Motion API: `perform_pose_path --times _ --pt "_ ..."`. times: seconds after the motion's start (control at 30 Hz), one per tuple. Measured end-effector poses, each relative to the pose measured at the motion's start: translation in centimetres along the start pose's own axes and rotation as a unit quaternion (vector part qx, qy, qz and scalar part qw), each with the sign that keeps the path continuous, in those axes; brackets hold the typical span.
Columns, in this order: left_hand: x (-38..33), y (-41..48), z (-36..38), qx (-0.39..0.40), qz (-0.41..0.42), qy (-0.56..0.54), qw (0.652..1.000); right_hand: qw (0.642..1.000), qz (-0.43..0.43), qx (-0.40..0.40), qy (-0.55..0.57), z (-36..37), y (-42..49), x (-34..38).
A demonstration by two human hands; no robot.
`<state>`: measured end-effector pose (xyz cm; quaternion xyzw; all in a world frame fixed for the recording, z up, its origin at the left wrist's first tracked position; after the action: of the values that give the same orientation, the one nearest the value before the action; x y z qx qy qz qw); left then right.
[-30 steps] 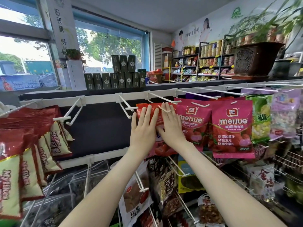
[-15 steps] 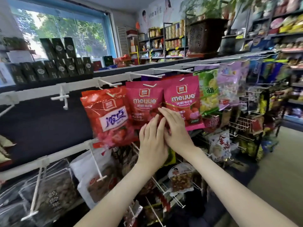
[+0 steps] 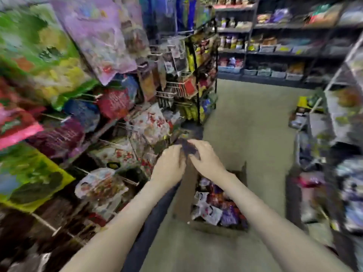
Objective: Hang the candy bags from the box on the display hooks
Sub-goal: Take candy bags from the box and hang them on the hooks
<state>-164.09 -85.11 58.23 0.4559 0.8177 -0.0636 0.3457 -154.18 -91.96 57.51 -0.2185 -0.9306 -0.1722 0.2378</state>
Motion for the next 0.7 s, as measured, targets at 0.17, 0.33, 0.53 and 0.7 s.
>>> perform_pose_path --times 0.17,0.33,0.53,0.7 --pt "3.5 2.2 12.5 0.131 -0.08 -0.013 0.988 0.98 0.174 0.097 -0.007 3.7 -2.4 -15.2" --pt "7.4 5.6 22.9 0.232 -0.137 -0.023 0.963 0.936 0.316 0.157 0.012 8.8 -4.9 -27.7" --pt "13.4 9.1 34.4 0.31 -0.198 -0.026 0.93 0.879 0.416 0.232 0.025 18.0 -6.7 -39.8" --pt "21.0 7.4 46.1 0.347 -0.26 -0.027 0.901 0.84 0.469 0.27 0.045 31.0 -10.8 -49.6"
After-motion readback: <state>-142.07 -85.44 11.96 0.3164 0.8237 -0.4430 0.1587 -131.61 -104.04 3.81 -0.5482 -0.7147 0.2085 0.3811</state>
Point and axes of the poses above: each hand's wrist, its own y-axis towards the middle knuckle, its own z-axis out of the palm, x = y × z, the point moved 7 cm from there along y, towards the middle knuckle, and after that the axes turned 15 degrees about -y, right-handed, at the moved point
